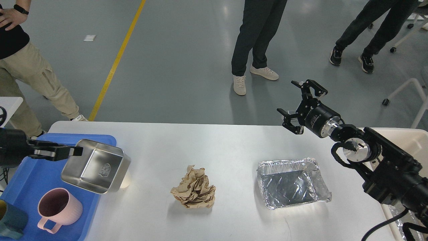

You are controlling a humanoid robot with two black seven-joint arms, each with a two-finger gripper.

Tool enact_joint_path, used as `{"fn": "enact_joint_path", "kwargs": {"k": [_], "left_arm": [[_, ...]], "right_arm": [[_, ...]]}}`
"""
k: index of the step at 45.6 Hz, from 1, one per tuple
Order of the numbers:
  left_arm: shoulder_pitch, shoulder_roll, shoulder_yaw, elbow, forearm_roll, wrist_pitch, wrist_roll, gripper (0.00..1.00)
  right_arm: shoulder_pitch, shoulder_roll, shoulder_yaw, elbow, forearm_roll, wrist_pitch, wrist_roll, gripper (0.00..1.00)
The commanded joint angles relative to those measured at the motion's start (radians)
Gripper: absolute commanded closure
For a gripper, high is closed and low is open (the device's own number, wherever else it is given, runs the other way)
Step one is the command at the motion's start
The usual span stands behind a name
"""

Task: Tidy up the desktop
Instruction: 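Carry the steel tray into the blue tray and lower it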

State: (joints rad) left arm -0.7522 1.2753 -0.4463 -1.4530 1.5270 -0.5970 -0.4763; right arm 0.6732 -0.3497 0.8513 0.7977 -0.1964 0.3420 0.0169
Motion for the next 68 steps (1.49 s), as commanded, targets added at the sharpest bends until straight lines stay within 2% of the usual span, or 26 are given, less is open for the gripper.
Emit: {"fn": "enact_joint_path", "kwargs": {"k": [1, 17, 33, 40, 57, 68], "left_arm": [[0.001, 0.084, 0.003, 0.019, -0.001, 0.022, -0.001, 0.97], [0.065, 0.114, 0.014, 0.183, 0.001, 0.215, 0.016, 0.98], [0.148, 0.062, 0.015, 0.494, 0.001, 0.345, 0.028, 0.97], [0.149, -0.010, 0.015, 0.606, -0.004, 0.368, 0.027, 0.97], [0.151, -0.191, 0.020, 0.706, 0.013, 0.365, 0.025, 0.96], [0.140, -0.313, 0.100, 0.850, -0.004, 0.401, 0.021, 0.96]], "right_arm": [[0.000, 0.000, 0.002, 0.001, 0.000, 0.000, 0.000, 0.00], [0.000, 0.000, 0.002, 0.002, 0.000, 0.002, 0.000, 0.00], [-0.001, 0.003, 0.000, 0.002, 0.000, 0.003, 0.000, 0.00], [-0.001, 0.003, 0.000, 0.002, -0.003, 0.002, 0.000, 0.00], [-0.001, 0.000, 0.000, 0.002, -0.011, 0.003, 0.000, 0.00], [-0.003, 0.000, -0.001, 0.000, -0.018, 0.002, 0.000, 0.00]]}}
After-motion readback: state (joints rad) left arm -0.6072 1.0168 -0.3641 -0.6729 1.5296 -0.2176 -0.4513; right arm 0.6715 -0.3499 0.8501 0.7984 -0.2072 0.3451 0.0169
